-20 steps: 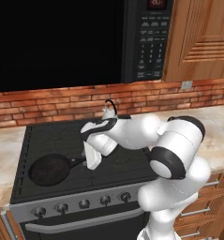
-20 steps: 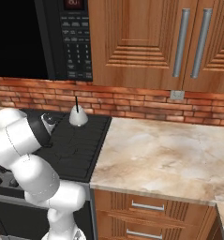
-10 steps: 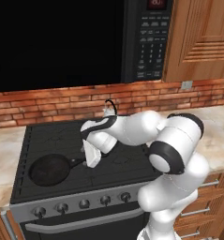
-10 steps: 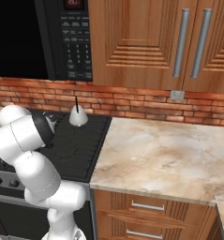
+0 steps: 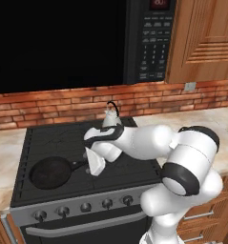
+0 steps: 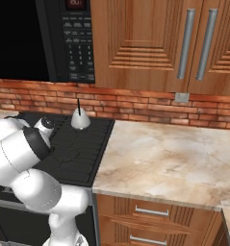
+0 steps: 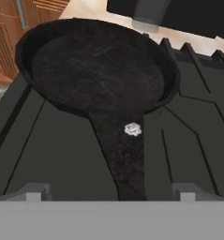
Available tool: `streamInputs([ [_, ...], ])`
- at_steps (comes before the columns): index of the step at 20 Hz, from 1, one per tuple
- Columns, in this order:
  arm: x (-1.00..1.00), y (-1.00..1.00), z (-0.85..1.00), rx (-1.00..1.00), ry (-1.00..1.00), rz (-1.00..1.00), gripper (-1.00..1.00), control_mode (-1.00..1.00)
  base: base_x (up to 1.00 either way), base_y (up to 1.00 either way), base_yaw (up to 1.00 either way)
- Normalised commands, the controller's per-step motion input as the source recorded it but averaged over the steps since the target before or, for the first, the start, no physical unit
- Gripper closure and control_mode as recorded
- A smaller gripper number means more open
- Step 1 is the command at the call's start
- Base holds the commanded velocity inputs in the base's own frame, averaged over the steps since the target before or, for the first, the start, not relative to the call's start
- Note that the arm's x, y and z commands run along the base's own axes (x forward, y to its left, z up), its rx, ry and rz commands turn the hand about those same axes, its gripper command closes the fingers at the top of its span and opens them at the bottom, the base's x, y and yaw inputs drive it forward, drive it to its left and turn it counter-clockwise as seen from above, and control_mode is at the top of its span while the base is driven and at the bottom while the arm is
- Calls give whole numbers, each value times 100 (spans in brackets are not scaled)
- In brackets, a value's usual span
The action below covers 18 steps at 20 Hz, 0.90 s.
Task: Pick the pan from the cabinet and place it on the stove. Then turn on the stove burner for the pan.
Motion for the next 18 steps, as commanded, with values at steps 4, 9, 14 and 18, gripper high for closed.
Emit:
streamInputs([
  [4,-18,0,34,0,-2,0,-100,-100,0,0,0],
  [9,-6,0,47,0,-7,0,-100,-100,0,0,0],
  [14,-22,0,36,0,-4,0,-100,-100,0,0,0],
  [18,-51,8,28,0,-4,0,-100,-100,0,0,0],
])
